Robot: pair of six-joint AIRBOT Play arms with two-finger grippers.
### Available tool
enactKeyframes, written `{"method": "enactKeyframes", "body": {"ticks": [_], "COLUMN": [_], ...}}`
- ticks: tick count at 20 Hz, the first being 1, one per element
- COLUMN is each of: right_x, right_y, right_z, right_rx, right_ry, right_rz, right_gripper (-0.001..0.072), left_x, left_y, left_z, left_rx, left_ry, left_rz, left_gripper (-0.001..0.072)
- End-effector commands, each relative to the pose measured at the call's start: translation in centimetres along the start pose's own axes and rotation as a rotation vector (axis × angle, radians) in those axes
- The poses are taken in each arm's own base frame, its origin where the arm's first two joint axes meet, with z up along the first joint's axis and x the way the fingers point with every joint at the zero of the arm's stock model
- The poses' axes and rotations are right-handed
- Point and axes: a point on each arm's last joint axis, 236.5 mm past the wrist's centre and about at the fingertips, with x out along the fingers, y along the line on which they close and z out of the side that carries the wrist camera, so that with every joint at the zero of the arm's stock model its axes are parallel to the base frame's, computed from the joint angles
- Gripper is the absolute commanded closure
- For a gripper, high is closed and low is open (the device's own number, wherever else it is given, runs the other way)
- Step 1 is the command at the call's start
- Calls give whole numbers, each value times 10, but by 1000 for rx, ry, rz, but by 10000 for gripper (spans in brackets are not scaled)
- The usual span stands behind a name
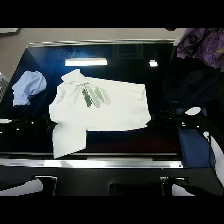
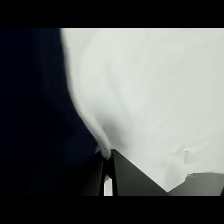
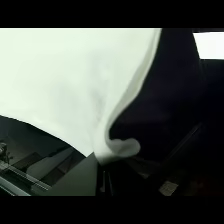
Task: Fold the clothes and pants, and hang the long-sleeved shirts on hangers.
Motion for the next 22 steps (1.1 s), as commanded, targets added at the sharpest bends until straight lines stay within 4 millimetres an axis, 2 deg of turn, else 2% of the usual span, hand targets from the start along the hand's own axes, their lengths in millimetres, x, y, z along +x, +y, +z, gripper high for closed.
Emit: {"method": "enactKeyframes", "body": {"ticks": [1, 2, 4, 6, 8, 9, 11, 13, 14, 16, 18, 20, 22], "right_x": [-25, -36, -61, -102, -163, -195, -266, -333, -363, -408, -440, -464, -478], "right_y": [29, 44, 88, 138, 191, 216, 266, 299, 310, 327, 335, 337, 333], "right_z": [30, 46, 83, 119, 147, 153, 148, 120, 100, 54, 8, -28, -47], "right_rx": [-76, -132, -259, -391, -488, -517, -623, -695, -707, -742, -738, -707, -666], "right_ry": [-104, -142, -247, -385, -548, -621, -773, -900, -957, -1056, -1127, -1186, -1225], "right_rz": [19, 15, -8, -55, -92, -83, -79, -111, -124, -123, -101, -77, -70], "right_gripper": [688, 688, 688, 688, 688, 688, 688, 688, 688, 688, 688, 688, 688], "left_x": [-20, -32, -63, -109, -172, -206, -282, -355, -386, -429, -461, -490, -510], "left_y": [-44, -64, -114, -173, -225, -248, -293, -327, -339, -347, -346, -342, -337], "left_z": [33, 50, 84, 114, 139, 145, 142, 115, 94, 46, 1, -40, -67], "left_rx": [62, 98, 192, 320, 444, 495, 582, 626, 649, 691, 683, 667, 657], "left_ry": [-57, -94, -171, -273, -419, -496, -678, -862, -946, -1060, -1159, -1259, -1330], "left_rz": [-49, -58, -85, -99, -40, -7, 60, 118, 136, 194, 229, 266, 296], "left_gripper": [695, 695, 695, 695, 696, 696, 695, 696, 696, 696, 695, 696, 696]}}
